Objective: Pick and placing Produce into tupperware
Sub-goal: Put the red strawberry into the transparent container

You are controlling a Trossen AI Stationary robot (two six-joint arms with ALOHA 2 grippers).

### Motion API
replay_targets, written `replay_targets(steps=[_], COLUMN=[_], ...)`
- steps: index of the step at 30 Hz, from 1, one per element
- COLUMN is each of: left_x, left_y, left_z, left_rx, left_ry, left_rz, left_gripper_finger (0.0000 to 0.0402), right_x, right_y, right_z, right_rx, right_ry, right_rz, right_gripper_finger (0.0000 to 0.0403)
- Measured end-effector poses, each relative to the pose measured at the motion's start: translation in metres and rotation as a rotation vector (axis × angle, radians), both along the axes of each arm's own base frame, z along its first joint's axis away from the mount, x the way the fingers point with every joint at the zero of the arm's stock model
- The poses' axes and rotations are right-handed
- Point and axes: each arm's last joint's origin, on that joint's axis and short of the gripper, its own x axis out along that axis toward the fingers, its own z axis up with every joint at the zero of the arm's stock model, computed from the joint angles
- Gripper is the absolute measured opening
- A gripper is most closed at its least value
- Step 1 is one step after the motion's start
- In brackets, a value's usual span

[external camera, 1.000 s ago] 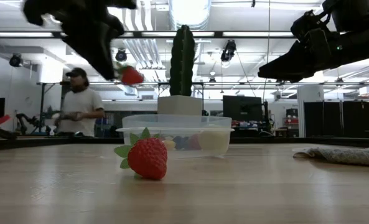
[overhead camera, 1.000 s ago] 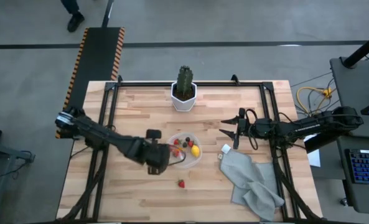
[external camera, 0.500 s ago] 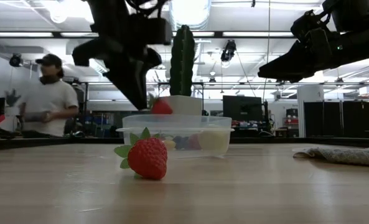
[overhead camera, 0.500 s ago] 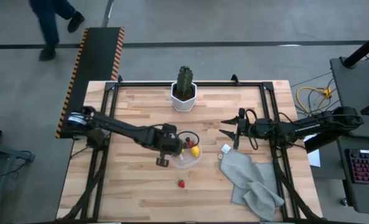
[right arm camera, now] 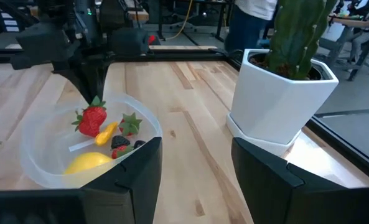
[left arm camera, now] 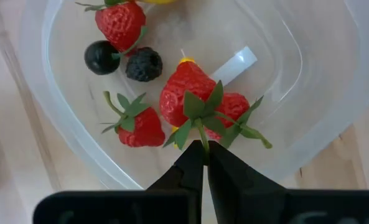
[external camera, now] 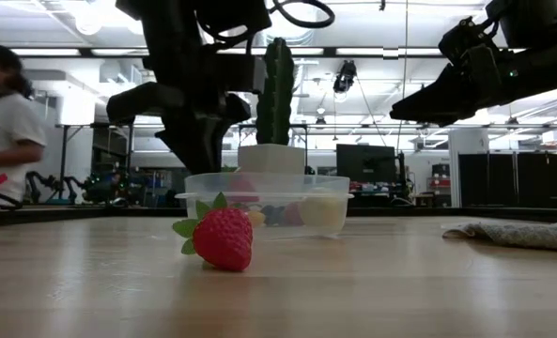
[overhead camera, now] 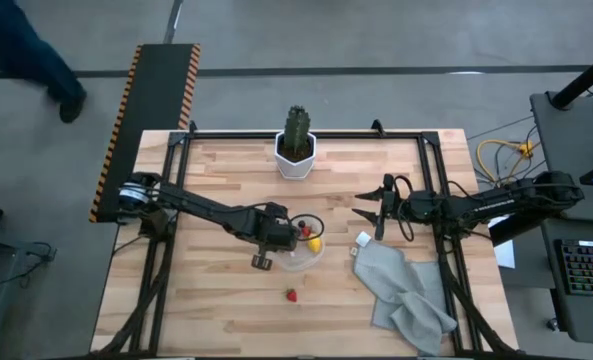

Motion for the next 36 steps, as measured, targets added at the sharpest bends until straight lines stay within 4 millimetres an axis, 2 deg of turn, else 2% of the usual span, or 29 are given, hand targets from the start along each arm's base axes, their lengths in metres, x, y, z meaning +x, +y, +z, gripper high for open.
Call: replay_targets(steps=[8, 17, 20, 23, 27, 31, 33, 36], left_x=[0.002, 0.002, 0.001, -0.008, -0.039, -0.093, -0.124, -0.168], left_y=[-0.001, -0.001, -0.003, -0.007, -0.006, 0.004, 0.011, 0.023], left_z=[0.003, 0.004, 0.020, 0.052, 0.107, 0.153, 0.162, 0.155], left_rx=[-0.009, -0.013, -0.025, -0.090, -0.240, -0.245, -0.230, -0.198], left_ry=[-0.028, -0.039, -0.086, -0.198, -0.393, -0.632, -0.710, -0.810], left_rz=[-0.004, -0.001, -0.009, -0.040, -0.079, -0.088, -0.073, -0.002], left_gripper_finger=[0.0004, 0.0072, 0.0085, 0.0088, 0.0089, 0.0088, 0.0088, 0.0088], right_x=[0.000, 0.000, 0.000, 0.000, 0.000, 0.000, 0.000, 0.000], right_y=[0.000, 0.000, 0.000, 0.000, 0.000, 0.000, 0.001, 0.001], right_z=[0.000, 0.000, 0.000, 0.000, 0.000, 0.000, 0.000, 0.000], right_rx=[0.000, 0.000, 0.000, 0.000, 0.014, 0.028, 0.033, 0.034], right_ry=[0.001, 0.001, 0.001, 0.001, 0.001, -0.002, -0.002, -0.002], right_rz=[0.000, 0.000, 0.000, 0.000, -0.002, 0.003, 0.016, 0.020], right_gripper_finger=[0.0187, 0.0187, 0.0187, 0.0187, 0.0187, 0.0187, 0.0187, 0.0187])
